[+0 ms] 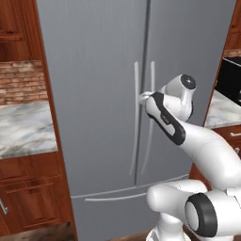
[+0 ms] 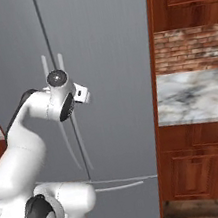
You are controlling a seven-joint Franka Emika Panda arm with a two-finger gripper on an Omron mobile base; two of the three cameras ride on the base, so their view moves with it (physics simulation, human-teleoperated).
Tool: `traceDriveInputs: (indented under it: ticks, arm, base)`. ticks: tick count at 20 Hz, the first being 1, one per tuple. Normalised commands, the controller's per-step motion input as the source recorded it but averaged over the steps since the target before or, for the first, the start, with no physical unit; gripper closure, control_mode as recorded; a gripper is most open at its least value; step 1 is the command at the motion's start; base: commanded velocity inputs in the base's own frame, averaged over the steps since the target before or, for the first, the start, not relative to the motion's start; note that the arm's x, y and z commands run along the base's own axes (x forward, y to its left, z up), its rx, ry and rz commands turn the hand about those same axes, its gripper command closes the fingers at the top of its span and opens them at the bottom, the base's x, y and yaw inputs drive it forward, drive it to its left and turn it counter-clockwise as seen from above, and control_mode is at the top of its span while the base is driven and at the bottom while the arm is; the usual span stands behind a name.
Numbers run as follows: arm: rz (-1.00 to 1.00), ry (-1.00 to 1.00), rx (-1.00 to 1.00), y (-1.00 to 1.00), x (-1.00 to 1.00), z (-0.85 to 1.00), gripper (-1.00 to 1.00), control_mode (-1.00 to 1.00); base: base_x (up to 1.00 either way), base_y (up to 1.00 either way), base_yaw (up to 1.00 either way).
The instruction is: Move the hot dog bun to the plate on the dining table and place the condiment next to that plate. Then navigate to the fridge and take the sausage and place it on the plate as well.
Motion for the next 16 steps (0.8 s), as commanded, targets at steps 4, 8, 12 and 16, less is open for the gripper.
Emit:
traceDriveInputs:
  ticks: [4,8,12,16]
  arm:
    - [-0.11,-0.22,-0.09,-0.34,-0.57,0.0,1.0,-1.0]
    - [-0.16,-0.23,-0.08,-0.64,-0.86,0.0,1.0,-1.0]
    - [-0.19,-0.08,-0.01,-0.99,-0.98,0.03,1.0,-1.0]
    - [-0.16,-0.03,0.0,-1.0,-1.0,0.14,1.0,-1.0]
  base:
    - [0.0,0.0,0.0]
    - [0.0,0.0,0.0]
    - [0.0,0.0,0.0]
    - [0.0,0.0,0.0]
